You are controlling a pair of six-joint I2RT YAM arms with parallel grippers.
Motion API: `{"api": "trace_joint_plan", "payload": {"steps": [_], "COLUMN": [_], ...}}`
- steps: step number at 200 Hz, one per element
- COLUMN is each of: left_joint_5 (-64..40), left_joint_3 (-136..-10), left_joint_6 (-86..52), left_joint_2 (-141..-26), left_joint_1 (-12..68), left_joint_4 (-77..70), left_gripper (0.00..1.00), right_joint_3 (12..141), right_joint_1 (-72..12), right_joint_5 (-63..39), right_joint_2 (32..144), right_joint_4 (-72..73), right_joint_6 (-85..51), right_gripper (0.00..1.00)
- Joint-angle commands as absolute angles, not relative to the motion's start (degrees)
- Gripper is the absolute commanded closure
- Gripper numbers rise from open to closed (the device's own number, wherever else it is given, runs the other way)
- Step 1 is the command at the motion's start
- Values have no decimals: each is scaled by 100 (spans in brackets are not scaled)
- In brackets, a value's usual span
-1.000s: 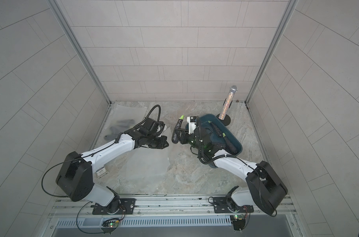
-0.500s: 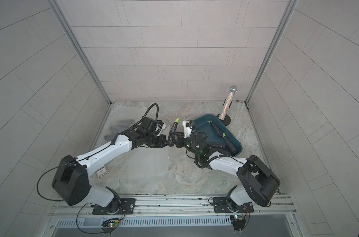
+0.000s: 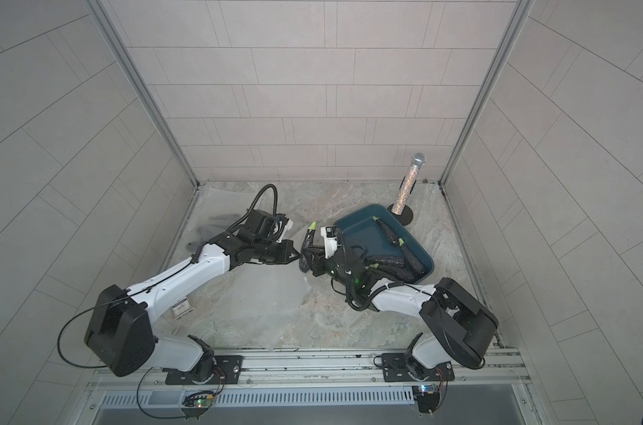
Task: Place the eggplant in a zip-top bag and seal the zipper
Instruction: Place the eggplant in the zipper food storage bag.
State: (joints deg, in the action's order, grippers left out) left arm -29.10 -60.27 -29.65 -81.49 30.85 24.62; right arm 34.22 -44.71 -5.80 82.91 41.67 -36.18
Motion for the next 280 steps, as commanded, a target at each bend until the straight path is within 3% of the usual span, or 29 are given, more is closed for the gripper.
{"api": "trace_joint_plan", "payload": {"steps": [1,140,160,208,280], "left_joint_5": [-3065,-3170,-3147,-3326,-3099], "left_joint_3": [-5890,-5709,-5689,-5671,-5643], "left_joint_6": [-3075,-2970,-2934,-2834,-2804], "left_joint_2": [-7999,-7625,-7604,-7552,-7685], "left_joint_1": [3001,2784,2786,2804,2805], "left_joint_4": [2195,2170,2204,2206,2268], "left_gripper": [100,100,100,100,100], "right_joint_3": [3417,3947,4090,4498,4553], "right_joint_1": [-4628,-4783,-4730,-4597,-4130], "right_joint_5": [-398,-385,-317,-433,-616], "right_joint_2": [8123,7825,7771,8075,7640], "right_joint_4": [4136,2483,2285,2079,1391], "right_joint_6": [-3356,-2956,-2923,-2900,-3043], "right_gripper": [76,52,52,64,58]}}
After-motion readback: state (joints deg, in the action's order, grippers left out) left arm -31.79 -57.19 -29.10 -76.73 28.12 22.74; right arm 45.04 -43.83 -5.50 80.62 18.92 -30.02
